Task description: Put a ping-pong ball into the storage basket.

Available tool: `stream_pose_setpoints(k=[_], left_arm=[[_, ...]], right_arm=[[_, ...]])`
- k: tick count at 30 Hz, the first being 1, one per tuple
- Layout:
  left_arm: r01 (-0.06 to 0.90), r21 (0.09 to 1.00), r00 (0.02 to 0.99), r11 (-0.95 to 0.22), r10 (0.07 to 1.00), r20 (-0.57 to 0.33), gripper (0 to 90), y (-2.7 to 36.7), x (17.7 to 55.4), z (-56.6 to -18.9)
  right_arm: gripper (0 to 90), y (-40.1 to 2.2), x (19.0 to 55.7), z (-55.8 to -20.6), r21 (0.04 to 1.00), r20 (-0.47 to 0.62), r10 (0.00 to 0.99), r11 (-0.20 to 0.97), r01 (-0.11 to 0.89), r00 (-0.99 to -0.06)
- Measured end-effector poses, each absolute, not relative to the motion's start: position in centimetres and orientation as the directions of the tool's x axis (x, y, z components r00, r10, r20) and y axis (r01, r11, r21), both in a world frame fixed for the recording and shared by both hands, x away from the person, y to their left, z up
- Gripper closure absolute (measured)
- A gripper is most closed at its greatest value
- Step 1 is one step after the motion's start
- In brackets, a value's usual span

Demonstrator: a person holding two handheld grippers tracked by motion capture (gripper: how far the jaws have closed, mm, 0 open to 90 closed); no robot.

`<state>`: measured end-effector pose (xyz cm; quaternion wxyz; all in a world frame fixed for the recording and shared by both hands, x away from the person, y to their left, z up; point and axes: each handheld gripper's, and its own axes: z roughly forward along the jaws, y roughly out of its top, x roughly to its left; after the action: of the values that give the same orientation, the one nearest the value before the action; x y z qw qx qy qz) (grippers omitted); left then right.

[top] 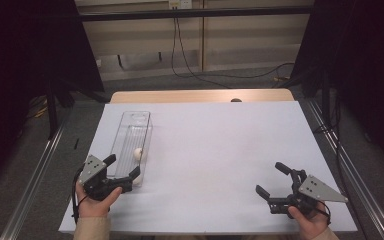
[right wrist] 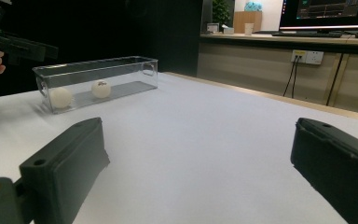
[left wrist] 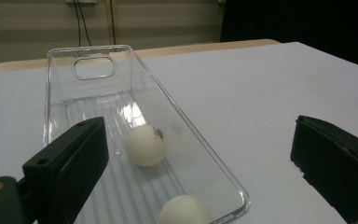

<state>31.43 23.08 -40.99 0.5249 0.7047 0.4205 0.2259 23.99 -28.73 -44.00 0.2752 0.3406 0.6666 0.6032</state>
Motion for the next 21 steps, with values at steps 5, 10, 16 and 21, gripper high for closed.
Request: stream_pose_setpoints(k=[5,10,16,21], left_arm=[[0.351,0.932,0.549,-0.091,0.826,-0.126,3.2,23.28,31.27,-41.25],[0.34,0.937,0.551,-0.078,0.824,-0.131,2.9,23.42,31.04,-41.41],[0.342,0.937,0.545,-0.075,0.828,-0.132,2.7,23.78,30.8,-41.62],[0.346,0.936,0.542,-0.069,0.829,-0.139,2.8,23.91,30.66,-41.78]], right_arm=[[2.6,-28.75,24.0,-44.0,0.992,0.044,0.786,0.041,0.123,-0.617],[2.6,-28.76,24.0,-44.01,0.992,0.043,0.786,0.041,0.122,-0.617],[2.6,-28.71,24.0,-44.01,0.992,0.043,0.785,0.042,0.123,-0.618],[2.6,-28.7,24.0,-44.02,0.991,0.044,0.785,0.042,0.124,-0.618]])
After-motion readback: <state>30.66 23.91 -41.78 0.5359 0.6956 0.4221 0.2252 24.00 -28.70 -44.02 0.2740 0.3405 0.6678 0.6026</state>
